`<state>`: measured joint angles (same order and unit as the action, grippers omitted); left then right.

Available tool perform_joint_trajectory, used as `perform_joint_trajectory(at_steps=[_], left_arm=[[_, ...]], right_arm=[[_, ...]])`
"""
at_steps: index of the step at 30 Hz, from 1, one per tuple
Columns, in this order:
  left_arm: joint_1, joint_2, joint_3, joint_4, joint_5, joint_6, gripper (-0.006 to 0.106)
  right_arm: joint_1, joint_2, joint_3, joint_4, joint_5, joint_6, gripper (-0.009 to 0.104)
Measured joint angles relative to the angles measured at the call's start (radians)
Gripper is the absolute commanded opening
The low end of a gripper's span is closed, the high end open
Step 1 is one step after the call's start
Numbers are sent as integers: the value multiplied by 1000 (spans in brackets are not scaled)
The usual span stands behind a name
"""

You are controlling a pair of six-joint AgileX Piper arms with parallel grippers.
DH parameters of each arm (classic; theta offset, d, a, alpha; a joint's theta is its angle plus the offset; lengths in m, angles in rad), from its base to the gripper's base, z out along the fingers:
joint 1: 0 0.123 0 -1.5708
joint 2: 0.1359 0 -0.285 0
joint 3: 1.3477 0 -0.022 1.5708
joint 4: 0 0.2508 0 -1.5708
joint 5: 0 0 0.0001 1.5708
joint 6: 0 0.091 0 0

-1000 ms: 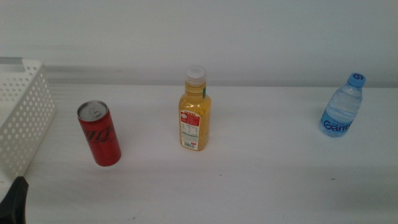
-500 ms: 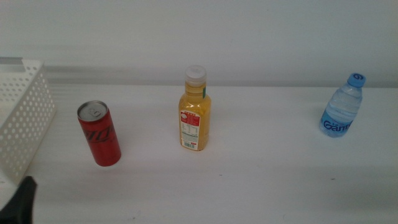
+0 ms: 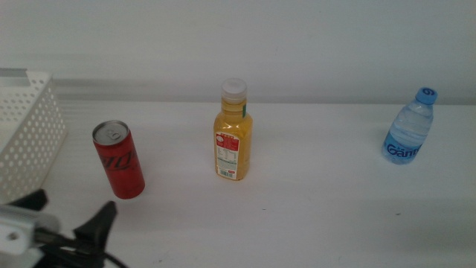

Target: Use arms to grab the bottles and put them into the dustbin to the left of the table.

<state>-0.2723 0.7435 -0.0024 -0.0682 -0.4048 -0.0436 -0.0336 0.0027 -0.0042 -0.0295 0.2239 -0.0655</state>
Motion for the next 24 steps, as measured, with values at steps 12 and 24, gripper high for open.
perform_joint_trajectory(at_steps=[12,24], left_arm=[[-53,521,-2,-30,-505,-17,94],[-53,830,-3,-43,-787,-73,94]], right_arm=[[0,0,0,0,0,0,88],[0,0,0,0,0,0,88]])
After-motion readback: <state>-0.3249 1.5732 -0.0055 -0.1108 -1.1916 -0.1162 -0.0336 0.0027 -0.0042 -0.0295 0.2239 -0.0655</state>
